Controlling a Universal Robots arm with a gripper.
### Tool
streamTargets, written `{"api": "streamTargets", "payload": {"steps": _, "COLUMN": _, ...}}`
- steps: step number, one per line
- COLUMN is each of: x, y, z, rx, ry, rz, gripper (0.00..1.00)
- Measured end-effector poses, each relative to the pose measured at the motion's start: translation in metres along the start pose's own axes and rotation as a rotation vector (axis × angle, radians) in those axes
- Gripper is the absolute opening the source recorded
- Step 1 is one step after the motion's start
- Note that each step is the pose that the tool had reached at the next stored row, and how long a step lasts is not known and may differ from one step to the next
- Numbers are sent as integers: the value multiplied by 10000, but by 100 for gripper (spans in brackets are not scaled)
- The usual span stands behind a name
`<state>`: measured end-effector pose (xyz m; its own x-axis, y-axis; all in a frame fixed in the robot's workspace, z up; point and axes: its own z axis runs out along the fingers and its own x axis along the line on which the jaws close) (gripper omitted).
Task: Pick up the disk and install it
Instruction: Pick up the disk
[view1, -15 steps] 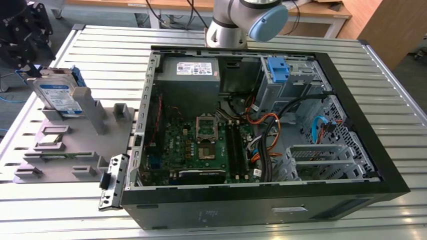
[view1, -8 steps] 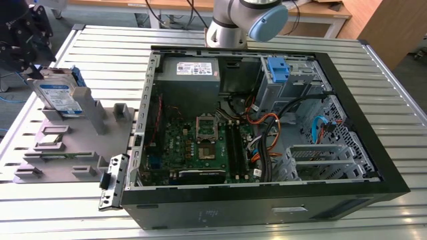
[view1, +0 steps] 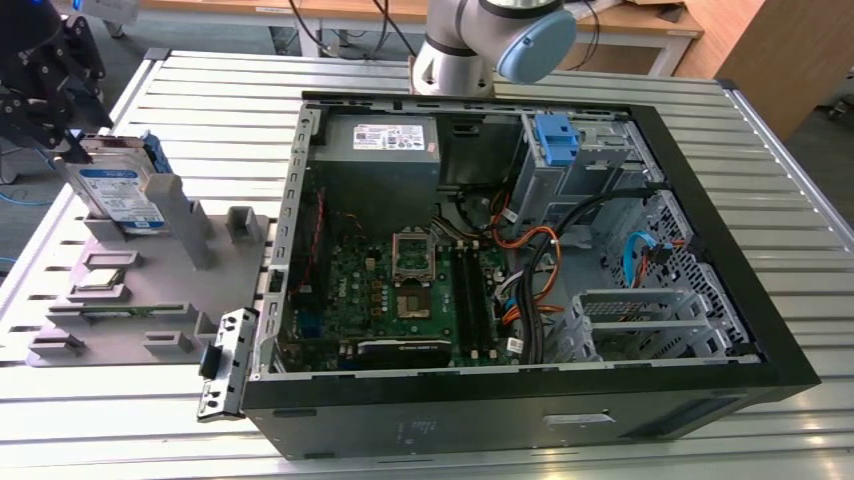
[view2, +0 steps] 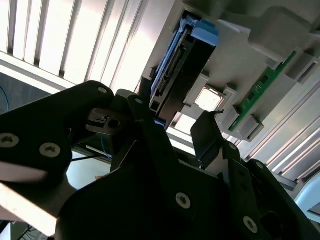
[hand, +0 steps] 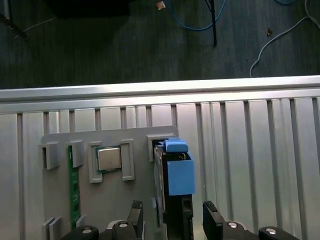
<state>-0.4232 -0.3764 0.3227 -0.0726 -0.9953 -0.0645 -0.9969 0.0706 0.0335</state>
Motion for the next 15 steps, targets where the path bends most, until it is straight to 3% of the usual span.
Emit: {"api": "streamTargets", "payload": {"steps": 15, "x": 10, "y": -2, "z": 156, "rx": -31, "ry": 18, "rz": -511, "gripper": 59}}
